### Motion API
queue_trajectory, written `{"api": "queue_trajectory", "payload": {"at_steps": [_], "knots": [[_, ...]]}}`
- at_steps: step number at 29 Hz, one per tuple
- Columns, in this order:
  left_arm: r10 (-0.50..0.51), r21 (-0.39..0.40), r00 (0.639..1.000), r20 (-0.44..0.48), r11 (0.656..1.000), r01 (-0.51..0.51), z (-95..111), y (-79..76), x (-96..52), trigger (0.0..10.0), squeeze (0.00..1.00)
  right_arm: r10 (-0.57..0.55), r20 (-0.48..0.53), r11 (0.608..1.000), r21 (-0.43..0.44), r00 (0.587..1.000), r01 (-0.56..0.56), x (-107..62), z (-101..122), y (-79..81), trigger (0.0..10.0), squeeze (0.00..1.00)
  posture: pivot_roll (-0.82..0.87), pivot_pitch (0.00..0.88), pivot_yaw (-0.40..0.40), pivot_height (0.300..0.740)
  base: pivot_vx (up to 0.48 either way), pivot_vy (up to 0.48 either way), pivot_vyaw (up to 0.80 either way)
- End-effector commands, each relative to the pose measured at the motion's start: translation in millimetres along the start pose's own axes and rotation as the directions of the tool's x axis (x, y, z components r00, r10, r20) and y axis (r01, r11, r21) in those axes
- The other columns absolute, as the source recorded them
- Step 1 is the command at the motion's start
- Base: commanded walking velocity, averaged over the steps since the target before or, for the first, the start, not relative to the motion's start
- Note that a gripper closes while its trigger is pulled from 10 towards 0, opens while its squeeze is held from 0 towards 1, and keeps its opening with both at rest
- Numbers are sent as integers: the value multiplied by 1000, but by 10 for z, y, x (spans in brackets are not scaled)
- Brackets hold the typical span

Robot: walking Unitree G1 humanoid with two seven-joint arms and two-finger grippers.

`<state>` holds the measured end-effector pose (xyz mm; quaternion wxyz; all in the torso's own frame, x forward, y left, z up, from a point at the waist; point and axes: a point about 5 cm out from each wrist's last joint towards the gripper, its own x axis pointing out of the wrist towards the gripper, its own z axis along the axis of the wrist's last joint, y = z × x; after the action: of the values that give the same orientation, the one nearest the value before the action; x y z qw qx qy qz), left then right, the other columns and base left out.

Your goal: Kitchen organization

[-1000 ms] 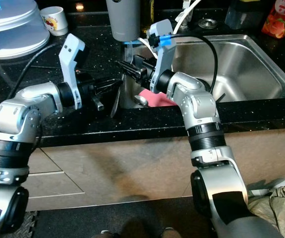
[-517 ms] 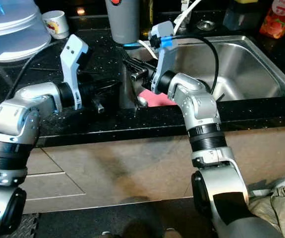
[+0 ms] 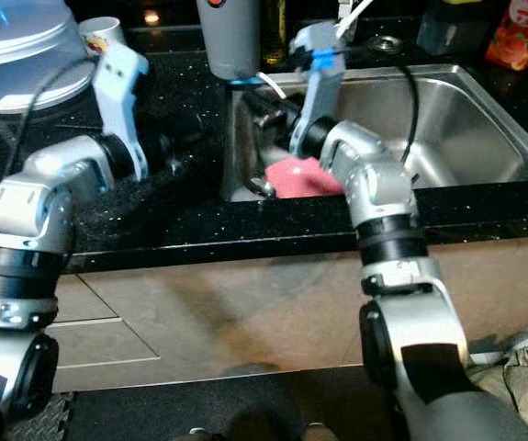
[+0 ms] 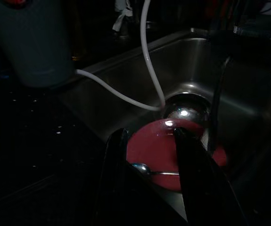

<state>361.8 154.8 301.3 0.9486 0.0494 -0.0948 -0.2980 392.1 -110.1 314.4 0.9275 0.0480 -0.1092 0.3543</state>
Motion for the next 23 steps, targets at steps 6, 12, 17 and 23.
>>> {"api": "queue_trajectory", "payload": {"at_steps": [6, 12, 17, 23], "knots": [[96, 53, 994, 51, 994, -98, 58, 93, 29, 10000, 0, -250, 167, 960, -82, 954, 266, -82, 166, -284, 0, 0, 18, 122, 31, 740, 0, 0, 0], [31, 66, 999, 31, 997, -33, -77, -89, 180, 10000, 0, -356, 96, 926, -100, 929, 365, -133, -205, -391, 0, 0, 23, 132, 41, 740, 0, 0, 0], [-28, 63, 1000, -1, 998, 28, -145, -214, 244, 10000, 0, -386, 79, 916, -82, 919, 392, -139, -327, -405, 0, 0, 28, 138, 41, 740, 0, 0, 0], [-101, 169, 991, -88, 979, 115, -291, -321, 260, 10000, 0, -386, 19, 916, -113, 922, 385, -50, -491, -335, 0, 0, 36, 159, 38, 740, 0, 0, 0]]}}
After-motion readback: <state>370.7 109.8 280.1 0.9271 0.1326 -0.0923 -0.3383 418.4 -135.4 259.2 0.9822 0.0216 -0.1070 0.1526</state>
